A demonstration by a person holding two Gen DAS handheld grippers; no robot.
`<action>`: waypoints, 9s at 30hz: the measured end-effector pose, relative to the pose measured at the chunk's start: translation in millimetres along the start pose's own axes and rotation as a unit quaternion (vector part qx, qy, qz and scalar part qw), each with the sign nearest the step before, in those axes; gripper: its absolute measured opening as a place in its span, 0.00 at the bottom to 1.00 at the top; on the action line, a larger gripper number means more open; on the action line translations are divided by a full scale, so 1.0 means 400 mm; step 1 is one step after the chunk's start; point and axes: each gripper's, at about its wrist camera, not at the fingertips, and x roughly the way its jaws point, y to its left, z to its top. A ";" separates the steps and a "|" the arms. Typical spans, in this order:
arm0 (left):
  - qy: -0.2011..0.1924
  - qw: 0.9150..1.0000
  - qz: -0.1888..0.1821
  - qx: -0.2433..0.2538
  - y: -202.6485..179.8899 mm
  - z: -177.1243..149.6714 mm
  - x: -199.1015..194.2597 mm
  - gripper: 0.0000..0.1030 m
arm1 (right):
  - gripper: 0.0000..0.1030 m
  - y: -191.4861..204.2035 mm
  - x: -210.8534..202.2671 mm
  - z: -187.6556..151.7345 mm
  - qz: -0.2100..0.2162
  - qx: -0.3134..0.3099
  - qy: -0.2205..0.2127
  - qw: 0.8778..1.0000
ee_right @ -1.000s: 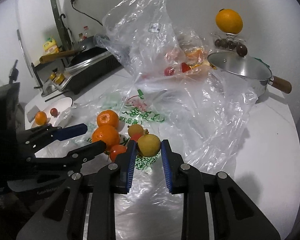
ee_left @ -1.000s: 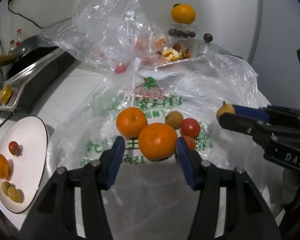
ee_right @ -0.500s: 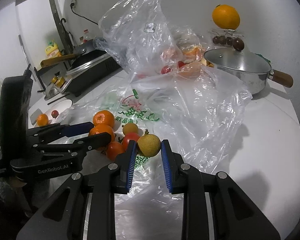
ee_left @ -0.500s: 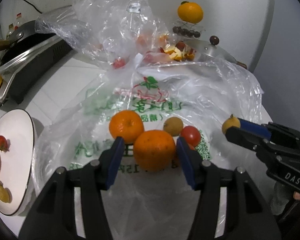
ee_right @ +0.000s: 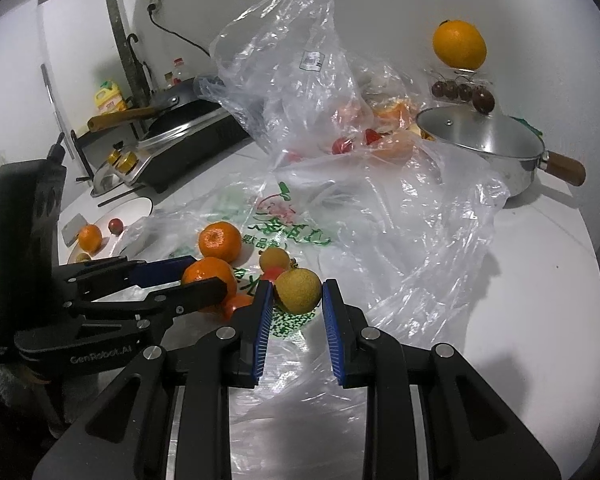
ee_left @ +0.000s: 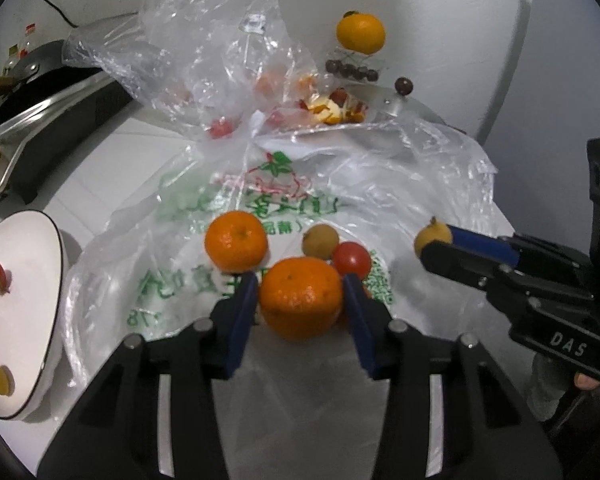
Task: Organize fruits
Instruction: 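Grasp a mandarin with the left gripper while the right gripper holds its yellow fruit, then carry the mandarin and the yellow fruit in both grippers over the white plate, then lower the mandarin onto the plate and open the left gripper, then lower the right gripper's yellow fruit onto the plate and open it, then move both open grippers back toward the fruit on the plastic bag, then grasp another yellow round fruit with the right gripper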
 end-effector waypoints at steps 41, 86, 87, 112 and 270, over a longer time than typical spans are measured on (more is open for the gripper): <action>-0.094 0.993 0.057 -0.035 0.203 -0.079 -0.231 0.44 | 0.26 0.251 0.005 0.038 -0.002 -0.075 0.001 0.997; -0.112 0.986 0.109 -0.060 0.365 -0.164 -0.271 0.53 | 0.26 0.403 0.077 0.061 0.012 -0.129 0.015 0.992; -0.115 0.986 0.109 -0.061 0.368 -0.163 -0.277 0.53 | 0.26 0.410 0.082 0.064 0.013 -0.131 0.016 0.991; -0.160 0.968 0.160 -0.112 0.539 -0.205 -0.369 0.53 | 0.26 0.593 0.235 0.114 0.039 -0.177 0.040 0.983; -0.094 0.990 0.094 0.053 0.064 0.009 -0.084 0.74 | 0.39 0.055 0.104 0.065 -0.021 0.006 0.012 1.000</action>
